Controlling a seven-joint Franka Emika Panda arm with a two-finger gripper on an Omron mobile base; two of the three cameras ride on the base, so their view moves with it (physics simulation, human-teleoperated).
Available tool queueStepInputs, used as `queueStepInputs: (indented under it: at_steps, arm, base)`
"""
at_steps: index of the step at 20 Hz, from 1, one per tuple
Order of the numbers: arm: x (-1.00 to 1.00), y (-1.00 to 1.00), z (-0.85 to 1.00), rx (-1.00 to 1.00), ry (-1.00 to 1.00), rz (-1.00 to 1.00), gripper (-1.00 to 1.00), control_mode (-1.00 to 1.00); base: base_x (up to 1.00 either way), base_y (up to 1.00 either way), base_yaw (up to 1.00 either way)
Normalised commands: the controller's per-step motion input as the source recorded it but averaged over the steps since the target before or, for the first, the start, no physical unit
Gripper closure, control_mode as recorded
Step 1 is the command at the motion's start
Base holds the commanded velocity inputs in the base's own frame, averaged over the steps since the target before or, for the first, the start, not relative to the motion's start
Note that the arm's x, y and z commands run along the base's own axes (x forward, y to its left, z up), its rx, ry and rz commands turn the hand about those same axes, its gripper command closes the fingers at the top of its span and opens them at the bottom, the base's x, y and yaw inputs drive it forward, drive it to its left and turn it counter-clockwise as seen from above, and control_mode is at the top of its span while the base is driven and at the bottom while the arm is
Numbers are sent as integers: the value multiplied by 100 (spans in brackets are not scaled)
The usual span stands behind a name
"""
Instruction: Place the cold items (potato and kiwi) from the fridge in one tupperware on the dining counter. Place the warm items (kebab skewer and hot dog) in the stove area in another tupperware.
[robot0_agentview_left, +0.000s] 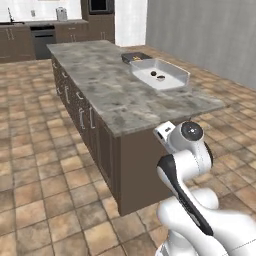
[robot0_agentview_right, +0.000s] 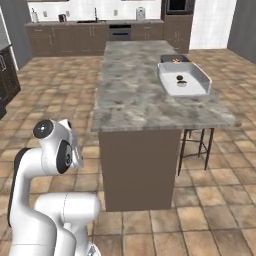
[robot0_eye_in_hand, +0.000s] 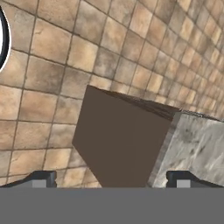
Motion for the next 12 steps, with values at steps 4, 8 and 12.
queueStepInputs:
  at_steps: [4, 8, 12]
  arm:
    - [0, 0, 0, 0, 0, 0, -100, 100]
    - [0, 0, 0, 0, 0, 0, -100, 100]
    - [0, 0, 0, 0, 0, 0, -100, 100]
  base:
    - [1, 100, 0]
    - [11, 99, 3]
    - [33, 89, 13]
